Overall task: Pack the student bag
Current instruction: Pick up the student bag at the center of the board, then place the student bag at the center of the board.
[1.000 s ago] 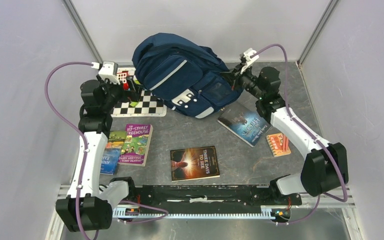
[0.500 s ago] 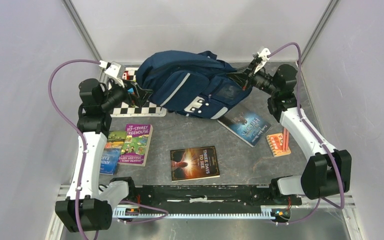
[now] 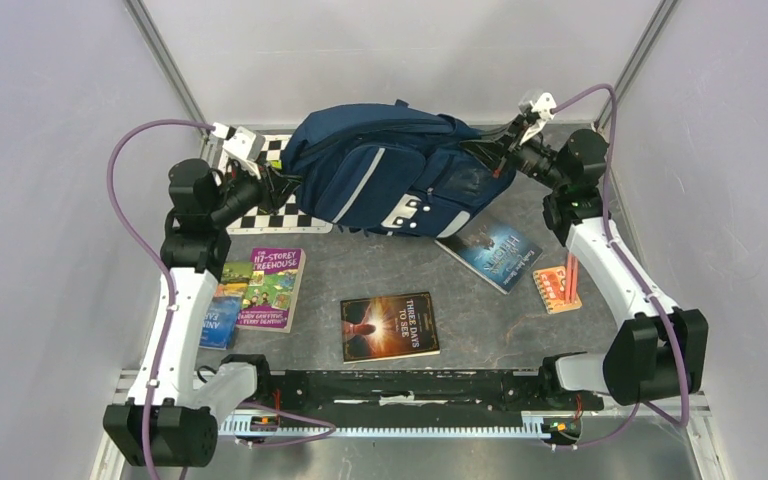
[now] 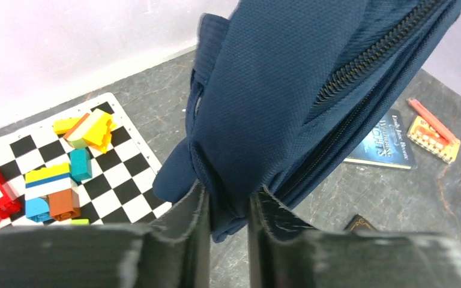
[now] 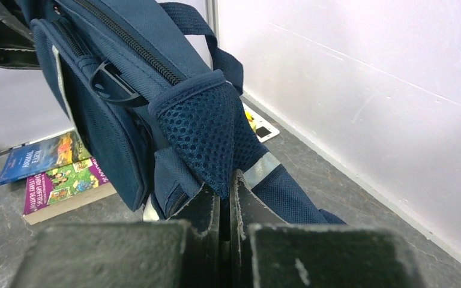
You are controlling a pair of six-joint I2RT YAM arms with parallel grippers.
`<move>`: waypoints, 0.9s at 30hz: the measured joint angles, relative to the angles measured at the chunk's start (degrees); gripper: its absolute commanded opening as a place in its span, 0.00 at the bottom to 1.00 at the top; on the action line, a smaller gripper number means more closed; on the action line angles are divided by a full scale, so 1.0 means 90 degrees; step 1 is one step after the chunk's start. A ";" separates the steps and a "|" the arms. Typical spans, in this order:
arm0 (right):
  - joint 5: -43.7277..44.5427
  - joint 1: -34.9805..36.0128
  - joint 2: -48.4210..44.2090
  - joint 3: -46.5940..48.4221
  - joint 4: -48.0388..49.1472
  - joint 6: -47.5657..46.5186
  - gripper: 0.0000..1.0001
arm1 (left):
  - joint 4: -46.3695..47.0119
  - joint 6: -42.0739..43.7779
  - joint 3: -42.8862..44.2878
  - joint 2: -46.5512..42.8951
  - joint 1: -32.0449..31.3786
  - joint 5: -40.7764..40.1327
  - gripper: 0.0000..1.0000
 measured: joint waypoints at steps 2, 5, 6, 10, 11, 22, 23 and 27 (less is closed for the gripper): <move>0.0063 -0.0019 -0.0049 0.0000 -0.0022 -0.0029 0.00 | -0.0032 -0.0063 -0.0049 -0.0158 -0.0041 -0.0005 0.02; 0.0206 0.0007 -0.0265 0.0000 -0.0279 -0.0185 0.00 | -0.0036 -0.0294 -0.0231 -0.0690 -0.0080 -0.0010 0.02; 0.0294 0.0032 -0.0384 0.0024 -0.0449 -0.0250 0.00 | -0.0041 -0.0401 -0.0272 -0.0916 -0.0085 -0.0007 0.02; 0.0593 0.0117 -0.0816 0.0311 -0.1129 -0.0459 0.00 | -0.0146 -0.0920 -0.0238 -0.1600 -0.0117 0.0019 0.02; 0.0670 0.0131 -0.0937 0.0401 -0.1319 -0.0493 0.00 | -0.0255 -0.1098 -0.0165 -0.1700 -0.0121 0.0061 0.02; 0.1496 0.0233 -0.1309 0.1586 -0.4796 -0.0848 0.00 | -0.1632 -0.2943 0.0112 -0.1914 -0.0204 0.0384 0.02; 0.1571 0.0245 -0.1309 0.1586 -0.5117 -0.0906 0.00 | -0.1756 -0.3135 0.0034 -0.1984 -0.0216 0.0408 0.02; 0.1736 0.0279 -0.1241 0.1579 -0.6011 -0.1059 0.00 | -0.2098 -0.3687 -0.0284 -0.2198 -0.0223 0.0568 0.02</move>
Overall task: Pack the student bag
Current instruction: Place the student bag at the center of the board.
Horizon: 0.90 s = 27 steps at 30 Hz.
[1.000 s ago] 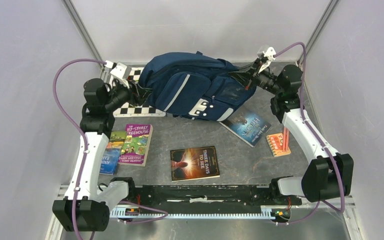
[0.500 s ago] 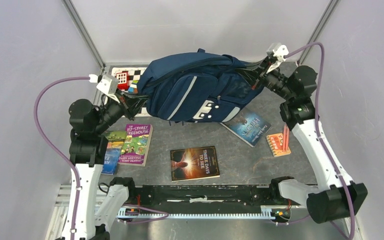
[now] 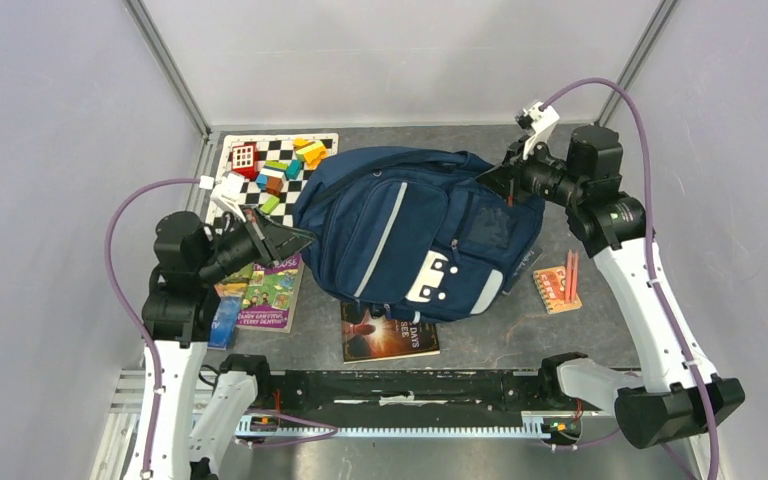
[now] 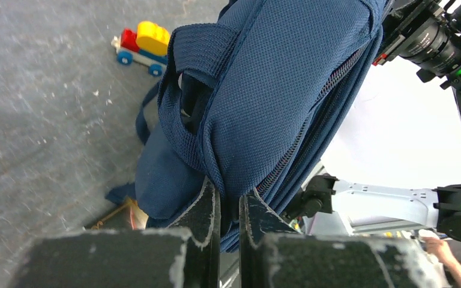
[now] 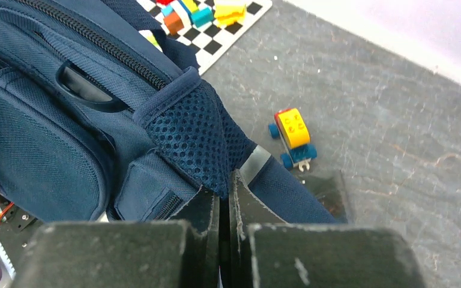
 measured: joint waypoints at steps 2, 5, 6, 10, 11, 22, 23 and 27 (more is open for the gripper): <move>0.0073 0.0015 0.0095 -0.0039 -0.0158 -0.0041 0.03 | -0.0044 -0.0175 -0.0187 -0.0012 -0.0010 0.0017 0.02; 0.0233 0.0044 0.0323 -0.0231 -0.0112 -0.0039 0.17 | -0.0066 -0.0240 -0.0420 0.0121 -0.0024 -0.0041 0.02; 0.0313 0.0058 0.0420 -0.0355 -0.0012 -0.0010 0.20 | -0.0075 -0.0238 -0.0478 0.0202 -0.0034 -0.0090 0.02; 0.0697 0.0090 0.0855 -0.0685 0.0554 0.0155 0.50 | -0.0107 -0.0104 -0.0542 0.0573 -0.0070 -0.0474 0.02; 0.0903 0.0087 0.0976 -0.0738 0.0758 0.0192 0.58 | -0.0131 -0.0041 -0.0542 0.0646 -0.0070 -0.0624 0.02; 0.2557 -0.0182 0.1246 -0.1746 0.1615 0.0219 0.98 | -0.0423 0.0270 -0.0828 0.1236 -0.0012 -0.2458 0.11; 0.2572 -0.0180 0.1188 -0.1858 0.1632 0.0199 0.98 | -0.0425 0.0272 -0.0867 0.1268 -0.0010 -0.2606 0.34; 0.2506 -0.0092 0.0357 -0.2800 0.1996 0.0053 0.98 | -0.0374 0.0437 -0.0974 0.1358 0.0007 -0.3349 0.97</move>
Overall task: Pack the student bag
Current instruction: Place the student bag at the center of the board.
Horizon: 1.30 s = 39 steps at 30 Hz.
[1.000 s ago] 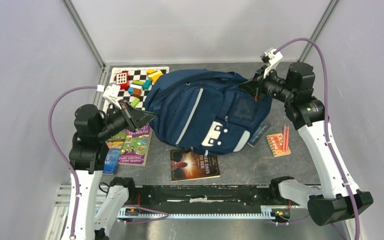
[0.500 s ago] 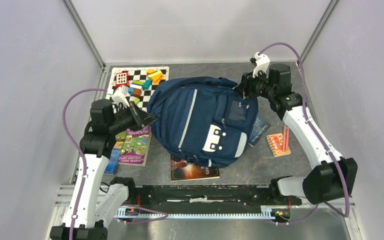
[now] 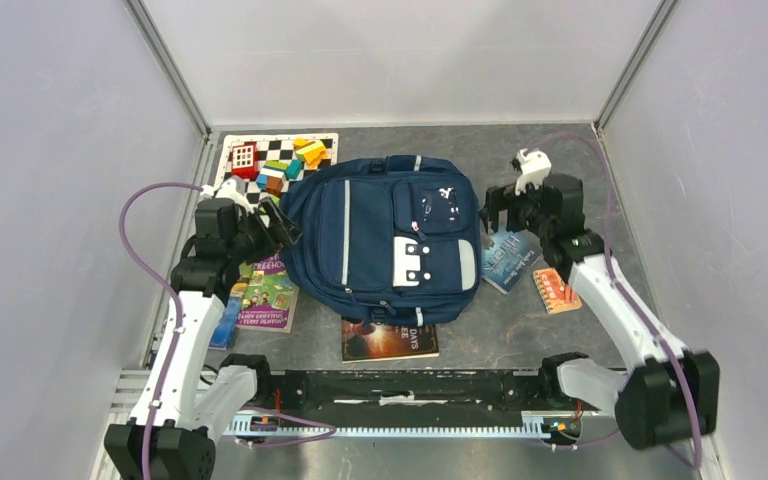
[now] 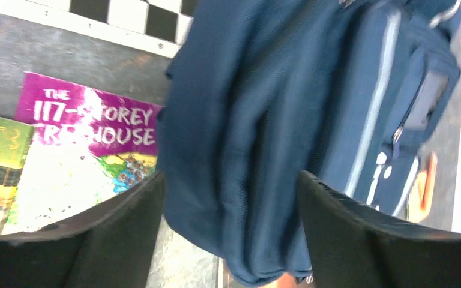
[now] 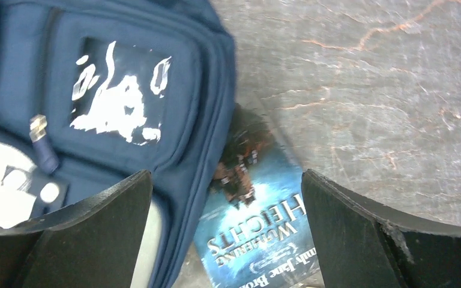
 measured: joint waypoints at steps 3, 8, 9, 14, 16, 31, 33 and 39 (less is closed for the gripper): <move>-0.0279 0.0260 -0.1037 -0.0811 0.0350 -0.0151 0.98 | 0.0165 0.0019 -0.0002 -0.0002 0.0012 -0.0469 1.00; -0.0670 0.1331 -0.2171 -0.1620 0.0937 -0.0537 0.98 | 0.0313 0.0017 -0.0238 -0.0119 0.0015 -0.0889 1.00; -0.0731 0.1530 -0.2256 -0.1739 0.1027 -0.0585 0.98 | 0.0316 0.0017 -0.0294 -0.0151 0.0015 -0.0918 1.00; -0.0937 0.2630 -0.2608 -0.2552 0.1406 -0.0799 0.98 | 0.0311 -0.0005 -0.0588 -0.0340 0.0015 -0.0998 1.00; -0.0906 0.3109 -0.2623 -0.2735 0.1438 -0.0908 0.98 | 0.0338 -0.0051 -0.0799 -0.0478 0.0015 -0.0964 1.00; 0.0845 0.6540 -0.0806 -0.2773 0.1647 -0.1909 0.73 | 0.0357 -0.0355 -0.1535 -0.1328 0.0015 -0.0359 1.00; 0.1035 0.6671 -0.0537 -0.2773 0.1661 -0.1955 0.74 | 0.0296 -0.0335 -0.1535 -0.1341 0.0015 -0.0357 1.00; 0.1654 0.6883 0.0131 -0.2501 0.1758 -0.2161 0.78 | 0.0097 -0.0172 -0.1435 -0.1241 0.0015 -0.0340 1.00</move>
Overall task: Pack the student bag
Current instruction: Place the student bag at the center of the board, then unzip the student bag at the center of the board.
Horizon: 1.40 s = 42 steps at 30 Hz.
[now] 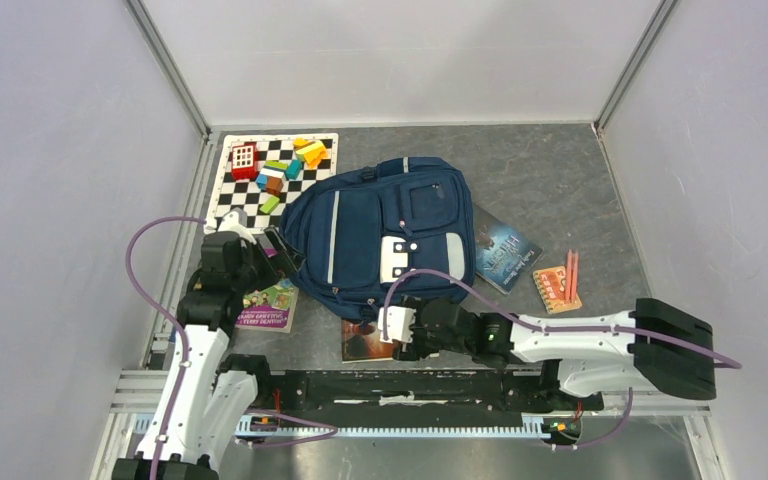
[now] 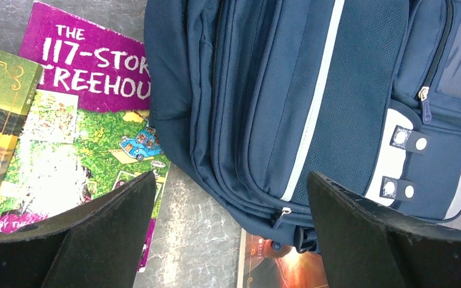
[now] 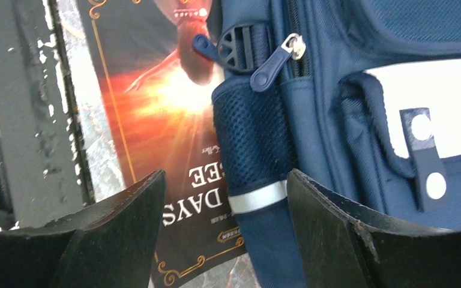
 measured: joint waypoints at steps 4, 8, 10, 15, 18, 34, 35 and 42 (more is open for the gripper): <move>0.0440 0.0194 0.0471 0.0369 0.0056 -0.0172 0.78 | -0.0092 0.0124 0.0070 -0.0005 0.0000 -0.0007 1.00; 0.0792 0.0352 0.0855 0.0532 0.0146 -0.0342 0.76 | -0.0109 0.0177 0.0070 -0.0007 0.0000 -0.0007 1.00; 0.0979 0.0372 0.1061 0.0578 0.0185 -0.0413 0.71 | -0.0109 0.0197 0.0070 -0.0007 0.0000 -0.0007 1.00; 0.1610 0.0374 0.1428 0.0585 0.0357 -0.0539 0.55 | -0.0083 0.0223 0.0070 -0.0100 0.0000 0.0092 1.00; 0.2018 0.0376 0.1460 0.0418 0.0797 -0.0646 0.29 | 0.0041 0.0240 0.0068 -0.0262 0.0000 0.0359 1.00; 0.3293 0.0304 0.0918 0.1770 -0.0121 -0.0151 0.00 | 0.0920 0.0444 -0.0124 -0.1124 -0.1664 0.2195 0.99; 0.3286 0.0240 0.0869 0.1938 -0.0255 -0.0017 0.00 | 0.0954 0.0454 -0.0124 -0.1253 -0.1700 0.2302 0.98; 0.3079 -0.0267 0.0556 0.2671 -0.0993 0.0920 0.00 | 0.1134 0.0452 -0.0124 -0.1467 -0.2052 0.2623 0.92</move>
